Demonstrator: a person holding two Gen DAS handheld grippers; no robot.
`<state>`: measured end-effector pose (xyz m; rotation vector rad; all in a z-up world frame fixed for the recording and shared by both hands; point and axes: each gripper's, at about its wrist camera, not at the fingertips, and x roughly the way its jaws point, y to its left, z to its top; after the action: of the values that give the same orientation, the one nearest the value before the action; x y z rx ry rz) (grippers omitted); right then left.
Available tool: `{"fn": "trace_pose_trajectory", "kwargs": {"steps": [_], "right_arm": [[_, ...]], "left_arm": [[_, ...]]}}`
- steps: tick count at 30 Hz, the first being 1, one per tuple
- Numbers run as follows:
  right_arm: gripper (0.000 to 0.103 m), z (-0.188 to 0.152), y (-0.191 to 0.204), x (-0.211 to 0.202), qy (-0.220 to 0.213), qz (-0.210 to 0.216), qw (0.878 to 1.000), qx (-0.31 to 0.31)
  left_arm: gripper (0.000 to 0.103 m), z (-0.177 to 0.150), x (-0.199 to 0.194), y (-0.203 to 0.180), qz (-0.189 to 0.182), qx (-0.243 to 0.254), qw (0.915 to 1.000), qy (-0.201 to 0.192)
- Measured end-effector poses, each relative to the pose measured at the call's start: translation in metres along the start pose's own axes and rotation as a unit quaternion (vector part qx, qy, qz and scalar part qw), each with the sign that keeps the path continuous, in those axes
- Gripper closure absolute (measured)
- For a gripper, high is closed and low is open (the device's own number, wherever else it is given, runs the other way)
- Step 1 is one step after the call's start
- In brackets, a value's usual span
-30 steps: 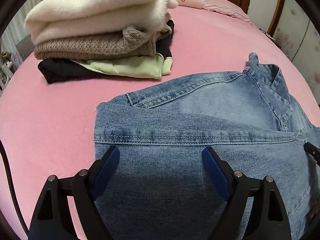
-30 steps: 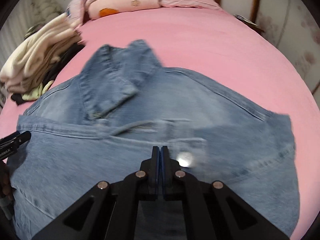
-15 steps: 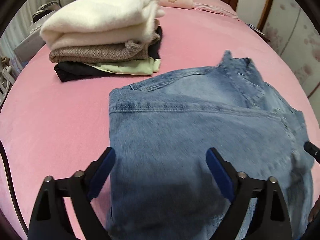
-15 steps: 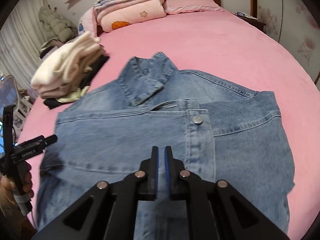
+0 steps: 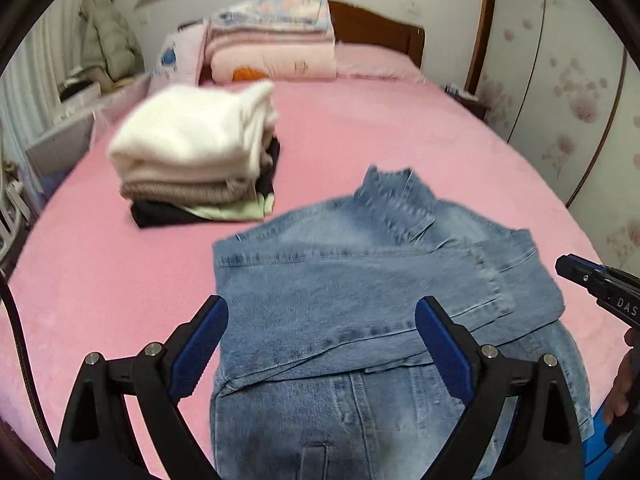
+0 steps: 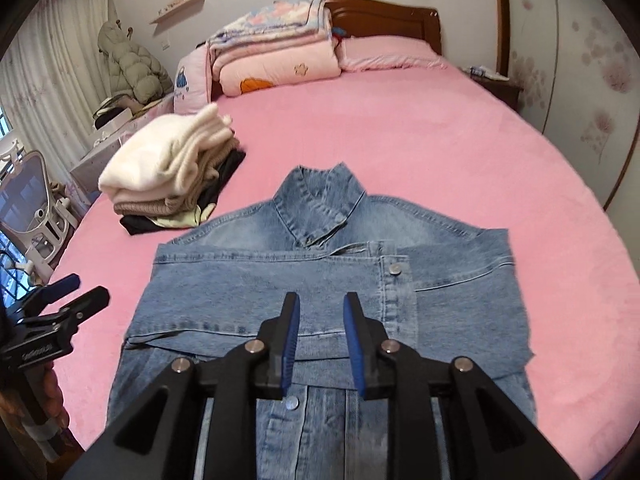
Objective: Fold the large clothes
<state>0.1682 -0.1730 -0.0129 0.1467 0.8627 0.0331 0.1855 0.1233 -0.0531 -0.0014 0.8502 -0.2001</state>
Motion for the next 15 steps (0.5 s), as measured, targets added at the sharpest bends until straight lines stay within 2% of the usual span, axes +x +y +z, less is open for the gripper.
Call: {"fn": "trace_pose_trajectory", "kwargs": {"steps": [7, 15], "right_arm": [[0.08, -0.016, -0.001, -0.053, -0.031, 0.003, 1.0, -0.004], [0.078, -0.064, -0.016, -0.098, -0.04, 0.007, 0.999, -0.006]], "left_arm": [[0.009, -0.015, -0.06, -0.017, -0.007, 0.001, 0.999, -0.044], [0.009, -0.062, -0.104, -0.037, 0.006, 0.039, 0.9975, -0.059]]}}
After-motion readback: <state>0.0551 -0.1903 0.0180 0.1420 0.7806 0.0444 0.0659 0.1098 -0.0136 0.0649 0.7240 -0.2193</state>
